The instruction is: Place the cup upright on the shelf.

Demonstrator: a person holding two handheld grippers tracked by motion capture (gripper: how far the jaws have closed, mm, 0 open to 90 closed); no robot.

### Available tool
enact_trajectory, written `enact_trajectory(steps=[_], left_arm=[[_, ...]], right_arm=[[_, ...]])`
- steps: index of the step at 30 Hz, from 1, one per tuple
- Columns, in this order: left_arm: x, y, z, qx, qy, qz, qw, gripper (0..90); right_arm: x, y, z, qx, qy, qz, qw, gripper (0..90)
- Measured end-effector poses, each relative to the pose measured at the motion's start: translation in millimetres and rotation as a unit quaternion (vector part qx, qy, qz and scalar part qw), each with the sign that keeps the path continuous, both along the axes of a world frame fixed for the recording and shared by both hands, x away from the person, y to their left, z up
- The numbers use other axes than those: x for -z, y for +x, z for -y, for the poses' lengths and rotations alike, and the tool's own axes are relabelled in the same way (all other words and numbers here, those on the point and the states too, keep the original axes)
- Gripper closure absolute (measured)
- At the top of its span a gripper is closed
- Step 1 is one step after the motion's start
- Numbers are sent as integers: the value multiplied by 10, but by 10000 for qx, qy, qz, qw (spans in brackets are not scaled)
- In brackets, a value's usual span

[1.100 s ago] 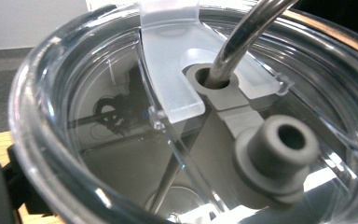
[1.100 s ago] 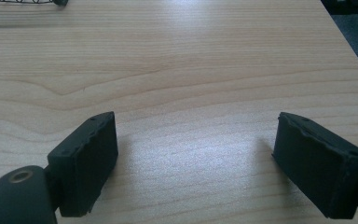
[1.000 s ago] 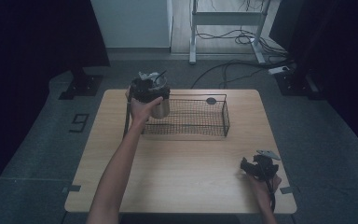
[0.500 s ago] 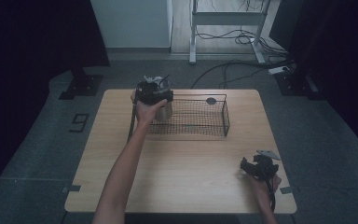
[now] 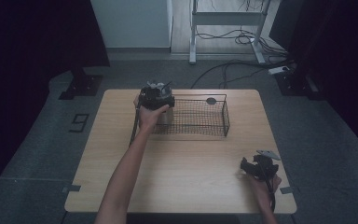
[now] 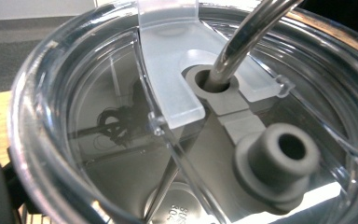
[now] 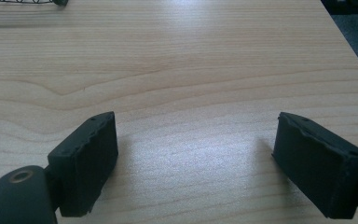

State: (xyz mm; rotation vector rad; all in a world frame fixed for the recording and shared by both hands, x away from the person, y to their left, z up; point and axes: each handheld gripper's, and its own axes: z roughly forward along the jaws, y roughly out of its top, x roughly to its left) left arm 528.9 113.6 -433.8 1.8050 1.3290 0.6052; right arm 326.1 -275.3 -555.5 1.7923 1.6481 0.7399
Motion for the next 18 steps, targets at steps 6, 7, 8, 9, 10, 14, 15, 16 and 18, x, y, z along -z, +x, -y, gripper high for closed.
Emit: enact_trajectory(steps=[6, 7, 8, 9, 10, 14, 15, 16, 18], left_arm=[[68, 6, -5, -37, 26, -26, 10000, 32], [68, 6, -5, -37, 26, -26, 10000, 32], [81, 7, -4, -47, 27, -38, 10000, 32], [90, 7, -9, -45, 59, -61, 10000, 32], [101, 8, -11, -62, 48, -67, 9999, 32], [150, 2, -15, -100, 12, -74, 9999, 32], [164, 2, -15, -97, 24, -85, 9999, 32], [179, 4, -11, -99, 26, -93, 9999, 32], [211, 0, 3, -82, 75, -132, 9999, 32]], right_arm=[[0, 0, 0, -2, -2, 1, 10000, 135], [0, 0, 0, -2, -2, 1, 10000, 135], [0, 0, 0, -2, -3, 2, 10000, 135], [0, 0, 0, -1, -2, 1, 10000, 135], [0, 0, 0, -2, -2, 2, 10000, 135], [0, 0, 0, -2, -4, 2, 10000, 135], [0, 0, 0, -2, -4, 2, 10000, 135], [0, 0, 0, -3, -3, 1, 10000, 135], [0, 0, 0, -2, -3, 1, 10000, 135]])
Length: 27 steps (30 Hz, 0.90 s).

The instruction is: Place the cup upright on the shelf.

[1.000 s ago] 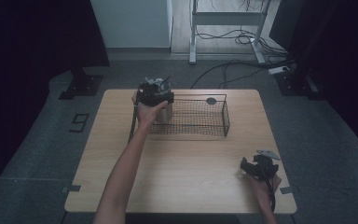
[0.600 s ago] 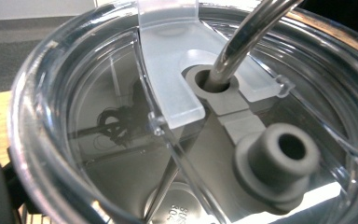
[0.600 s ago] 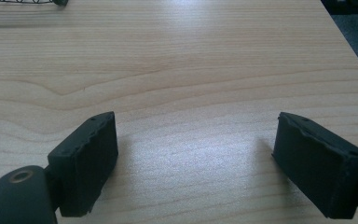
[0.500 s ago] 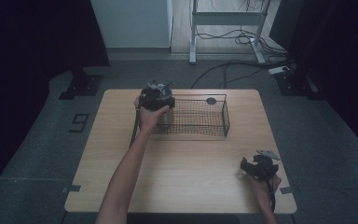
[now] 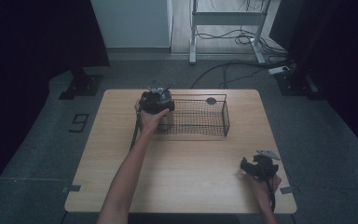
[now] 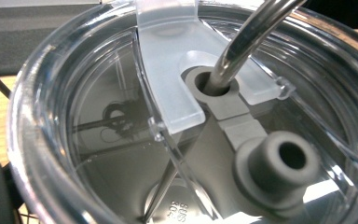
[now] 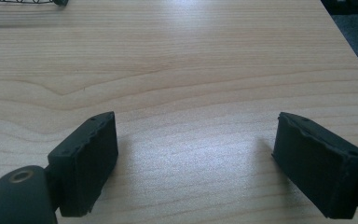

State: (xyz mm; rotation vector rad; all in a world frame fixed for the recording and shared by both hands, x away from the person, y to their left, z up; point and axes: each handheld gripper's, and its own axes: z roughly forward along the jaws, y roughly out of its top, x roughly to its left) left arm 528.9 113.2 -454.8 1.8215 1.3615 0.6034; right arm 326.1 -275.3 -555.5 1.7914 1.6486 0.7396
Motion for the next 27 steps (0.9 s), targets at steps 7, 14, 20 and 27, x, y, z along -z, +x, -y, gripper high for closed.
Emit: enact_trajectory(steps=[7, 14, 20, 27], left_arm=[[25, -44, 53, 64, 142, 74, 9999, 31], [79, -128, 59, 48, 172, 275, 9995, 32], [94, -144, 63, 13, 146, 331, 9993, 32], [87, -156, 67, -98, 54, 315, 9994, 24]], right_arm=[[0, 0, -1, 1, 1, 0, 10000, 135], [0, -1, -1, 0, -3, 2, 10000, 136], [0, -1, -2, 1, -3, 2, 10000, 136], [0, -1, -1, 1, -1, 2, 10000, 136]])
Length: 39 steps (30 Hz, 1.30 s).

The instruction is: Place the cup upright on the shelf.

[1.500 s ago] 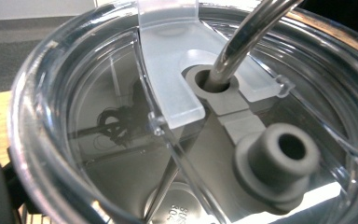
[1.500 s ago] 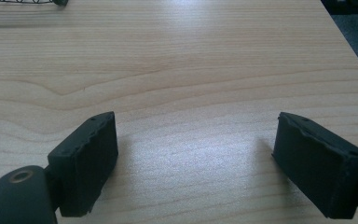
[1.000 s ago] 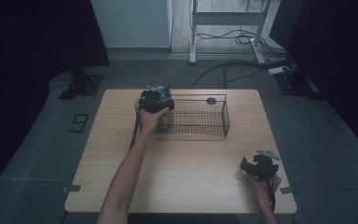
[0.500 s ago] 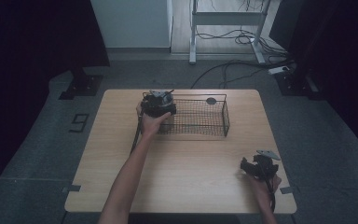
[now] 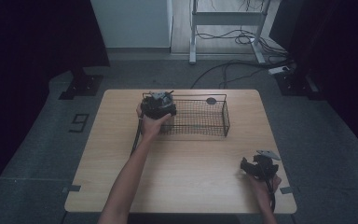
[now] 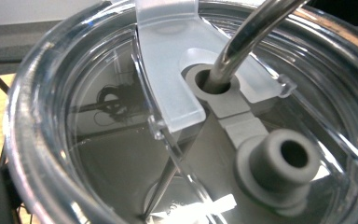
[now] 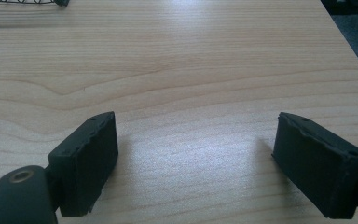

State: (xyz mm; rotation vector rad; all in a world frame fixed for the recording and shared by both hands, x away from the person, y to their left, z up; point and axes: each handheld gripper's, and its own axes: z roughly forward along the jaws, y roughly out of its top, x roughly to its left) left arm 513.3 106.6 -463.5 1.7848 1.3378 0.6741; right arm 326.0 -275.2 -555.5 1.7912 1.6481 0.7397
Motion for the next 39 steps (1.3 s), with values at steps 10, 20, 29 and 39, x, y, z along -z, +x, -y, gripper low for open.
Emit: enact_trajectory(steps=[10, 20, 29, 39], left_arm=[[-170, -107, -40, 72, -101, 303, 9995, 0], [-390, -284, -166, 181, -447, 444, 9978, 0], [-466, -496, -264, 384, -449, 514, 9969, 5], [-477, -732, -379, 651, -388, 508, 9958, 9]], right_arm=[[0, 0, -1, 0, -2, 0, 10000, 136], [0, 0, 0, 0, 0, -1, 10000, 136], [0, 0, 0, 0, -2, -2, 10000, 136], [-1, 0, -1, 1, -16, -1, 10000, 135]])
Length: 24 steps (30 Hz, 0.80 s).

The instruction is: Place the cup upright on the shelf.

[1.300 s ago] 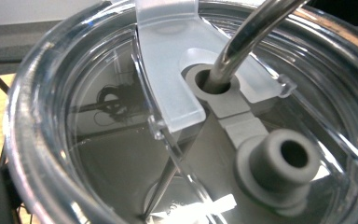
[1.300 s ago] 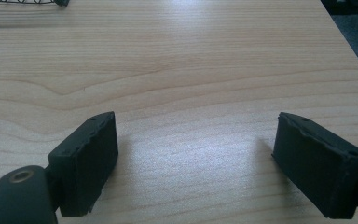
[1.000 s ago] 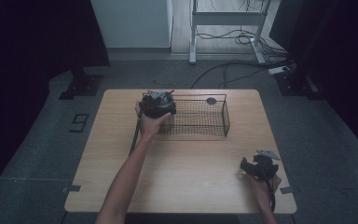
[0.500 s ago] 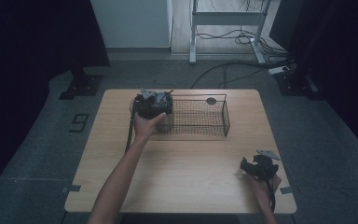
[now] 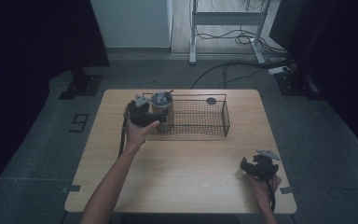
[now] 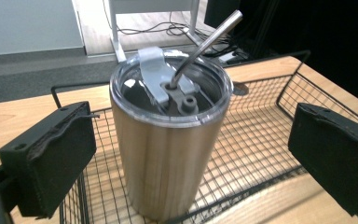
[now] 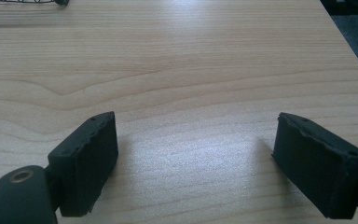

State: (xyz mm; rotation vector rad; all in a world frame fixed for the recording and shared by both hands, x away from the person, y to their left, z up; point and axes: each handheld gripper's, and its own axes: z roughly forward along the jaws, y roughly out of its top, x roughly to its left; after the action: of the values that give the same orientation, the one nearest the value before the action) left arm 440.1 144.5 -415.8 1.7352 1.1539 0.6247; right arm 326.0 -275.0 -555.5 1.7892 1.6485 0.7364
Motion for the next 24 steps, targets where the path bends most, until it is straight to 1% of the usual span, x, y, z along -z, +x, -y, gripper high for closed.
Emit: enact_trajectory(steps=[2, 7, 9, 11, 13, 16, 18, 20, 24], left_arm=[[12, -57, -22, 49, 12, -1, 10000, 9], [48, -234, -85, 132, -37, 12, 9999, 14], [78, -306, -102, 210, -37, -52, 9998, 18], [106, -386, -125, 242, -20, -40, 9997, 17], [132, -466, -160, 283, -79, -59, 9996, 19], [189, -590, -214, 328, -95, -93, 9994, 21], [242, -675, -261, 341, -106, -148, 9993, 24], [306, -751, -311, 348, -139, -258, 9990, 28], [448, -894, -404, 321, -127, -392, 9986, 34]], right_arm=[[0, 0, -1, 0, 1, 0, 10000, 135], [0, 1, -1, 2, -4, 7, 10000, 136], [0, 0, -2, 10, 7, 1, 10000, 135], [-2, 0, -1, 12, 12, -12, 10000, 135], [-2, 0, -1, 13, 18, -12, 10000, 135], [-2, 1, 0, 11, 20, -12, 10000, 135], [-2, 1, 0, 13, 20, -12, 10000, 134], [-2, 0, 0, 12, 20, -12, 10000, 135], [-2, 0, 0, 12, 19, -11, 10000, 135]])
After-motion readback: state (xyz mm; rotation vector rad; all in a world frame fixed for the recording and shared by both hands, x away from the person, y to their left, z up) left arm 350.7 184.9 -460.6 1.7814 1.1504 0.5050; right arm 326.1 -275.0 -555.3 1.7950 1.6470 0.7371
